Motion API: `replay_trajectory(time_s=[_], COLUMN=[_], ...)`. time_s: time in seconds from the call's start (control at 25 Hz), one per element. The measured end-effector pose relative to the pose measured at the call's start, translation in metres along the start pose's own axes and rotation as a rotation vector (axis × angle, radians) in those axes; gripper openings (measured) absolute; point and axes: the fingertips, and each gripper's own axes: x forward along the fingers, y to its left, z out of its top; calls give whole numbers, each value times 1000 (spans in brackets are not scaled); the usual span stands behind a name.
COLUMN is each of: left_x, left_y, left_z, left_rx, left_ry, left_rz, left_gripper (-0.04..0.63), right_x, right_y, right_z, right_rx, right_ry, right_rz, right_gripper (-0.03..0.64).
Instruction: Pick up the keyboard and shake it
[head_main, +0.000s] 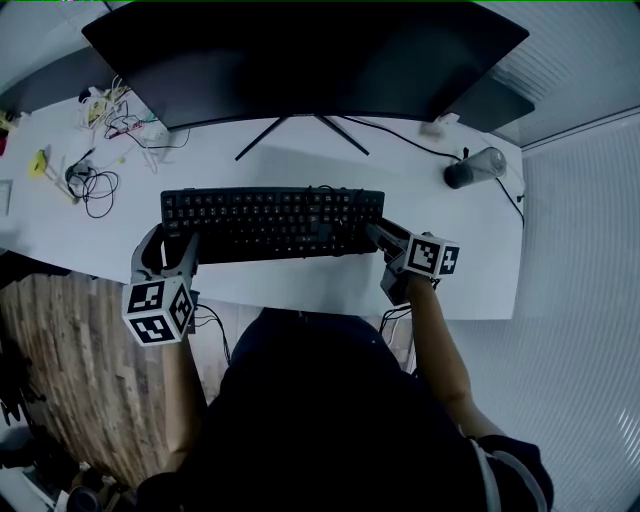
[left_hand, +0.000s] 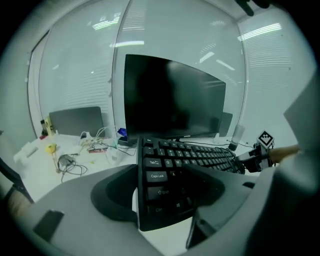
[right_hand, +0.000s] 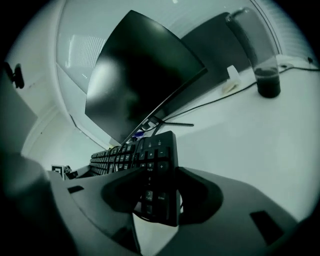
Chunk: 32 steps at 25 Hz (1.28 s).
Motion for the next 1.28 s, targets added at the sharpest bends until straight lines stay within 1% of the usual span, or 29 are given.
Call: replay_trajectory(time_s=[0.08,0.12,0.16,0.24,0.28,0.36,0.52,0.6,0.68,0.8,0.88,0.96,1.04,1.16,1.28], left_x=[-3,-2,-1,5,9,21,48,60,71,84,88,90,91,89,79], left_y=[-2,-1,0,1,2,2,-7,-18,-30,-45,-53,-58,-59,-51,-38], left_z=[6,7,6,-2,-9,-26,-64,-77,-84,-90,-92,-94,-95,-97,-105], left_rx=[36,42,38,1,-30,-116,-325,-414,-481,-559,-598,-614,-608,-578,-536], left_ry=[-10,-10,-7,7,17,38,78,96,109,128,138,147,161,186,210], left_rz=[18,21,20,6,-9,-52,-156,-212,-267,-343,-372,-373,-352,-293,-220], left_gripper=[291,291,291,291,290,291,291,291,291,291,291,290,290,290,290], right_x=[4,6,6,0,-4,-17,-46,-61,-75,-91,-96,-94,-87,-66,-41], right_y=[-4,-5,-5,-4,-4,0,23,36,49,67,74,70,57,31,4], right_z=[-8,-11,-13,-11,-8,5,43,58,71,89,98,106,108,102,82], right_rx=[49,64,69,48,23,-53,-272,-365,-443,-539,-581,-587,-554,-475,-371], right_ry=[14,19,23,20,17,12,-22,-47,-73,-101,-107,-100,-80,-35,26], right_rz=[20,23,20,-6,-30,-95,-228,-286,-338,-403,-432,-441,-431,-395,-333], right_gripper=[213,213,213,213,213,213,213,213,213,213,213,213,213,213,213])
